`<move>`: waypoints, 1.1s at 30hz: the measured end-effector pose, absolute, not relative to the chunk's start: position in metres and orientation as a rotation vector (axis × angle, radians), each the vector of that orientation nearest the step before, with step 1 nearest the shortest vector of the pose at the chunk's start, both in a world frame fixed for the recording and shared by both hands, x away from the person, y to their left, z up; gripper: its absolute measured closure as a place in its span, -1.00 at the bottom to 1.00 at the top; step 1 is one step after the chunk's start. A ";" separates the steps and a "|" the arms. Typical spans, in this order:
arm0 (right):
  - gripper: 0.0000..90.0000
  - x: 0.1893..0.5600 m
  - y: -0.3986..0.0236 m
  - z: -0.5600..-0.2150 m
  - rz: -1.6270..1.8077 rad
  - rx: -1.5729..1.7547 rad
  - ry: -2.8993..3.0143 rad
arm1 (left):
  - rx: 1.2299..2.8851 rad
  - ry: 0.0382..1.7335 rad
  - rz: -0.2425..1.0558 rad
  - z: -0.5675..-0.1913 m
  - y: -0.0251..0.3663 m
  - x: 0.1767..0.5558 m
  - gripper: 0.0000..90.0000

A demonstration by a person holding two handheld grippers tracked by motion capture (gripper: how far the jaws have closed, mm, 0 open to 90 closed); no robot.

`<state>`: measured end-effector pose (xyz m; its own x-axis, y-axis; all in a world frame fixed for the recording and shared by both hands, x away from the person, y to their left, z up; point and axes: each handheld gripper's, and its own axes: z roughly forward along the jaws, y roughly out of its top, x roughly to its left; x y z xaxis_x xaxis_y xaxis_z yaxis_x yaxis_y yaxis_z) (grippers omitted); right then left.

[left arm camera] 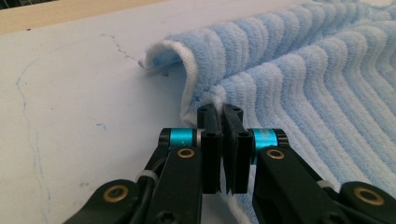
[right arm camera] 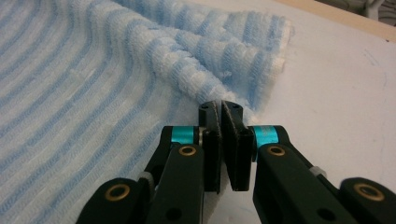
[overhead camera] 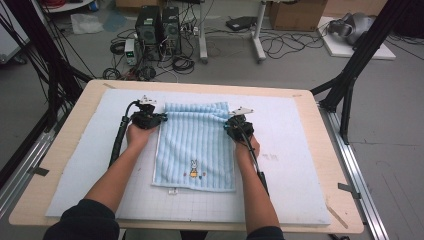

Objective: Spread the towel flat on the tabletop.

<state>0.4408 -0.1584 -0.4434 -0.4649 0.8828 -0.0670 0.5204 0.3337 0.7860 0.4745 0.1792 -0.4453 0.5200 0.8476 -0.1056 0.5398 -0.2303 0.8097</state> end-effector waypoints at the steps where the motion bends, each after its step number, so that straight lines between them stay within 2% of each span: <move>1: 0.89 0.441 -0.158 -0.444 0.976 1.237 2.111 | 1.909 1.151 0.450 -0.447 0.179 0.474 0.86; 3: 0.78 0.442 -0.159 -0.446 0.989 1.255 2.126 | 1.892 1.191 0.422 -0.447 0.181 0.473 0.39; 4: 0.71 0.441 -0.161 -0.446 0.999 1.253 2.131 | 1.867 1.205 0.393 -0.447 0.183 0.473 0.22; 5: 0.60 0.440 -0.163 -0.445 1.023 1.252 2.137 | 1.856 1.202 0.384 -0.446 0.187 0.470 0.12; 9: 0.39 0.432 -0.170 -0.438 1.098 1.260 2.139 | 1.816 1.164 0.367 -0.445 0.195 0.456 -0.06; 14: 0.10 0.419 -0.180 -0.430 1.138 1.286 2.133 | 1.767 1.107 0.330 -0.443 0.201 0.436 -0.40; 17: -0.16 0.413 -0.188 -0.429 1.210 1.303 2.154 | 1.761 1.069 0.330 -0.439 0.202 0.425 -0.49; 25: -0.79 0.393 -0.195 -0.427 1.221 1.279 2.236 | 1.747 0.950 0.299 -0.430 0.205 0.397 -0.50; 33: -0.79 0.367 -0.196 -0.431 1.212 1.194 2.308 | 1.762 0.922 0.326 -0.431 0.210 0.372 -0.51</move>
<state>0.3670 -0.1961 -0.4311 -0.6223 0.7722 0.1279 0.5436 0.3088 0.7805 0.3724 0.2099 -0.4310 0.6631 0.7181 -0.2112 0.4262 -0.1303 0.8952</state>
